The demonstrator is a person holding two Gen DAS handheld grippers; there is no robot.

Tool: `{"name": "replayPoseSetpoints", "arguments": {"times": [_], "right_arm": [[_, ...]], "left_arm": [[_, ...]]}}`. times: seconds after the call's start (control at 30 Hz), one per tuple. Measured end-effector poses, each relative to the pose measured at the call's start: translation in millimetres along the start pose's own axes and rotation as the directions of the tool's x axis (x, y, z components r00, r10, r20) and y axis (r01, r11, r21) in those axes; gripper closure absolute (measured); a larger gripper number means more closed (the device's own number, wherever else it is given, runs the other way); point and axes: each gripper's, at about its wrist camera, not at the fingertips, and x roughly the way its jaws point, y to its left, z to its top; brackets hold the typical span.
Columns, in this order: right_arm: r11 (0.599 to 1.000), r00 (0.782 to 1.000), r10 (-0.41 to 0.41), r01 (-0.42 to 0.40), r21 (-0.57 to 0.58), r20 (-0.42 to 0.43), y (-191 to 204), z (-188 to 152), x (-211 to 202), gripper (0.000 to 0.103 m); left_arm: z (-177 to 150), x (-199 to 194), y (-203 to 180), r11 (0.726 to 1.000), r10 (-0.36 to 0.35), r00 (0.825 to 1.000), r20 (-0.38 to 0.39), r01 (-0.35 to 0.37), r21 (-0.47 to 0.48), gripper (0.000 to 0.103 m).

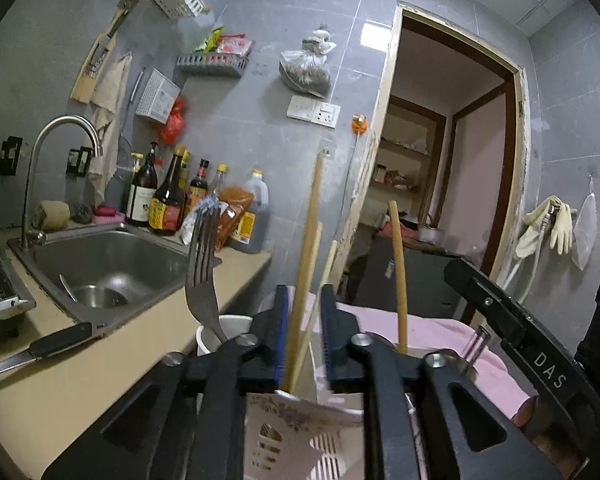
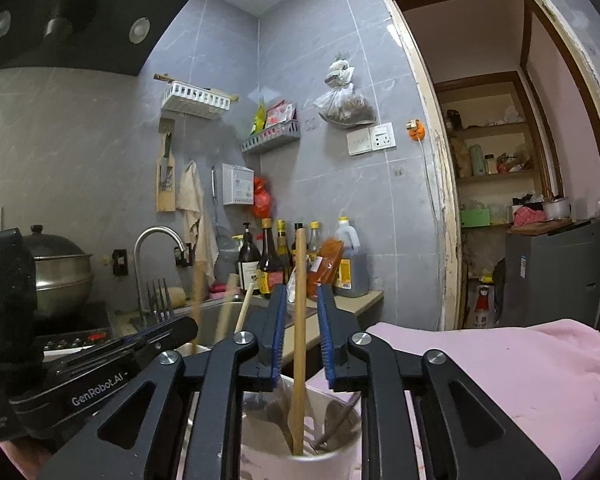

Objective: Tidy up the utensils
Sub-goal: 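Open both grippers over the white holder to drop chopstick and peeler, then move both grippers back down to the last two chopsticks on the cloth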

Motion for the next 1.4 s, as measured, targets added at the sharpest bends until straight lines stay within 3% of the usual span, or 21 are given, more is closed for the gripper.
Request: {"name": "replayPoseSetpoints", "arguments": {"times": [0.07, 0.17, 0.23, 0.3, 0.43, 0.6, 0.77, 1.0, 1.17, 1.4], "right_arm": [[1.0, 1.0, 0.0, 0.0, 0.005, 0.007, -2.2, 2.9, -4.9, 0.077], [1.0, 1.0, -0.012, 0.012, 0.0, 0.017, -4.9, 9.4, -13.1, 0.075], [1.0, 0.999, -0.025, 0.025, -0.006, 0.027, -8.2, 13.5, -20.9, 0.068], [0.999, 0.998, -0.042, 0.042, -0.007, 0.045, -12.4, 18.2, -30.6, 0.047], [0.996, 0.993, -0.084, 0.086, -0.022, 0.087, -23.2, 27.6, -57.2, 0.032], [0.987, 0.982, -0.157, 0.161, -0.025, 0.109, -41.2, 35.7, -90.5, 0.0], [0.966, 0.963, -0.247, 0.253, -0.048, 0.106, -62.1, 37.9, -126.6, 0.0], [0.933, 0.935, -0.354, 0.355, -0.061, 0.027, -91.6, 30.4, -170.6, 0.0], [0.911, 0.908, -0.411, 0.406, -0.072, -0.082, -110.0, 15.7, -188.4, 0.0], [0.918, 0.877, -0.396, 0.389, -0.079, -0.273, -128.3, -7.5, -189.5, 0.0]], "left_arm": [[1.5, -3.5, -0.4, 1.0, 0.01, 1.0, 0.0, -0.01, 0.005, 0.071], [5.5, -9.6, -5.0, 1.0, 0.009, 1.0, 0.002, -0.009, 0.007, 0.07], [8.5, -13.1, -10.8, 1.0, 0.012, 1.0, -0.002, -0.012, 0.016, 0.064], [11.3, -17.6, -17.0, 1.0, 0.012, 1.0, 0.007, -0.012, 0.021, 0.048], [17.6, -24.8, -31.7, 0.999, 0.02, 1.0, 0.019, -0.021, 0.039, 0.038], [23.0, -31.3, -55.4, 0.997, 0.007, 1.0, 0.019, -0.009, 0.082, 0.018], [20.3, -37.0, -82.6, 0.991, -0.033, 0.999, 0.022, 0.03, 0.127, 0.005], [1.8, -31.9, -121.6, 0.975, -0.133, 0.988, -0.076, 0.144, 0.172, 0.003], [-20.3, -19.5, -140.3, 0.961, -0.176, 0.959, -0.222, 0.216, 0.172, 0.003], [-49.2, -7.9, -152.2, 0.951, -0.141, 0.908, -0.395, 0.235, 0.2, 0.003]]}}
